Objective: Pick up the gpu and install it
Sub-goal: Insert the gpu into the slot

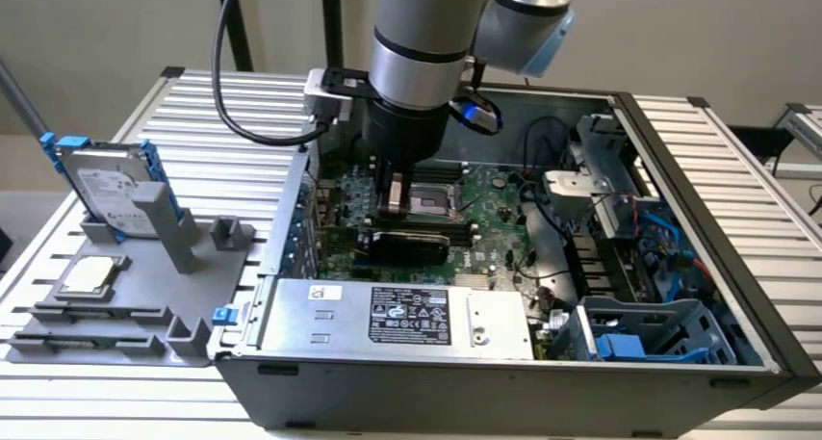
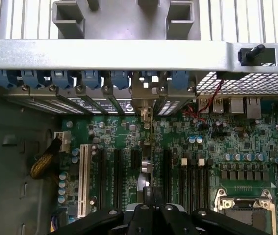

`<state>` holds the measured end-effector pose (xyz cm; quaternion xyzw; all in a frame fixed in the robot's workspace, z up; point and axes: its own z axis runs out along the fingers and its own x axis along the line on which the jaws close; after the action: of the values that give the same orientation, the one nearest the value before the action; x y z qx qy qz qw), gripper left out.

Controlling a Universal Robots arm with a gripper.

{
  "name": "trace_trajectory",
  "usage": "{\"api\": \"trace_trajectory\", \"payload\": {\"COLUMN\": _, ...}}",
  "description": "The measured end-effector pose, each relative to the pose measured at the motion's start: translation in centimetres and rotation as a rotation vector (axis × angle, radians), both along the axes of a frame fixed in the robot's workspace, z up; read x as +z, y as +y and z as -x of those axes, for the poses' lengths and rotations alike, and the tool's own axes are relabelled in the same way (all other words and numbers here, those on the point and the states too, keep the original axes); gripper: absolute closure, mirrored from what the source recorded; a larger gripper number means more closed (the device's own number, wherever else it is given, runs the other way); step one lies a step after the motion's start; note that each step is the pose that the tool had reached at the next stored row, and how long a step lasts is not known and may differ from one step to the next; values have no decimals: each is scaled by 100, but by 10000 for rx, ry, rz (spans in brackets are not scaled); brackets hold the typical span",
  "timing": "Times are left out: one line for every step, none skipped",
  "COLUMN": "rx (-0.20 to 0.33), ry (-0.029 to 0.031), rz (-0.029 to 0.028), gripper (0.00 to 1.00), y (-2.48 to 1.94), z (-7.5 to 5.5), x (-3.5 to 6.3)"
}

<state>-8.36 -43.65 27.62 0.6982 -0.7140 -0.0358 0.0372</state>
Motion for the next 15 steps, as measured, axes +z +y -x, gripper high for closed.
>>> {"api": "trace_trajectory", "payload": {"rx": 1, "ry": -32, "rz": 0, "gripper": 89, "y": 0, "z": 0, "x": -9}}
{"api": "trace_trajectory", "payload": {"rx": 3, "ry": -59, "rz": 1, "gripper": 89, "y": 0, "z": 0, "x": -17}}
{"api": "trace_trajectory", "payload": {"rx": 5, "ry": -78, "rz": 0, "gripper": 89, "y": 0, "z": 0, "x": -24}}
{"api": "trace_trajectory", "payload": {"rx": 4, "ry": -88, "rz": 0, "gripper": 89, "y": 0, "z": 1, "x": -29}}
{"api": "trace_trajectory", "payload": {"rx": 4, "ry": -95, "rz": 1, "gripper": 89, "y": 0, "z": 2, "x": -32}}
{"api": "trace_trajectory", "payload": {"rx": 4, "ry": -100, "rz": 1, "gripper": 89, "y": 0, "z": 3, "x": -36}}
{"api": "trace_trajectory", "payload": {"rx": 4, "ry": -107, "rz": 1, "gripper": 89, "y": 0, "z": 3, "x": -40}}
{"api": "trace_trajectory", "payload": {"rx": 4, "ry": -113, "rz": 0, "gripper": 89, "y": 0, "z": 4, "x": -44}}
{"api": "trace_trajectory", "payload": {"rx": 4, "ry": -118, "rz": 0, "gripper": 89, "y": 0, "z": 5, "x": -48}}
{"api": "trace_trajectory", "payload": {"rx": 4, "ry": -125, "rz": -1, "gripper": 89, "y": 0, "z": 6, "x": -53}}
{"api": "trace_trajectory", "payload": {"rx": 4, "ry": -131, "rz": -1, "gripper": 89, "y": 0, "z": 6, "x": -58}}
{"api": "trace_trajectory", "payload": {"rx": 4, "ry": -136, "rz": 2, "gripper": 89, "y": 0, "z": 7, "x": -61}}
{"api": "trace_trajectory", "payload": {"rx": 4, "ry": -139, "rz": 5, "gripper": 89, "y": 0, "z": 8, "x": -66}}
{"api": "trace_trajectory", "payload": {"rx": 5, "ry": -146, "rz": 5, "gripper": 89, "y": 0, "z": 8, "x": -71}}
{"api": "trace_trajectory", "payload": {"rx": 5, "ry": -155, "rz": 0, "gripper": 89, "y": 0, "z": 8, "x": -78}}
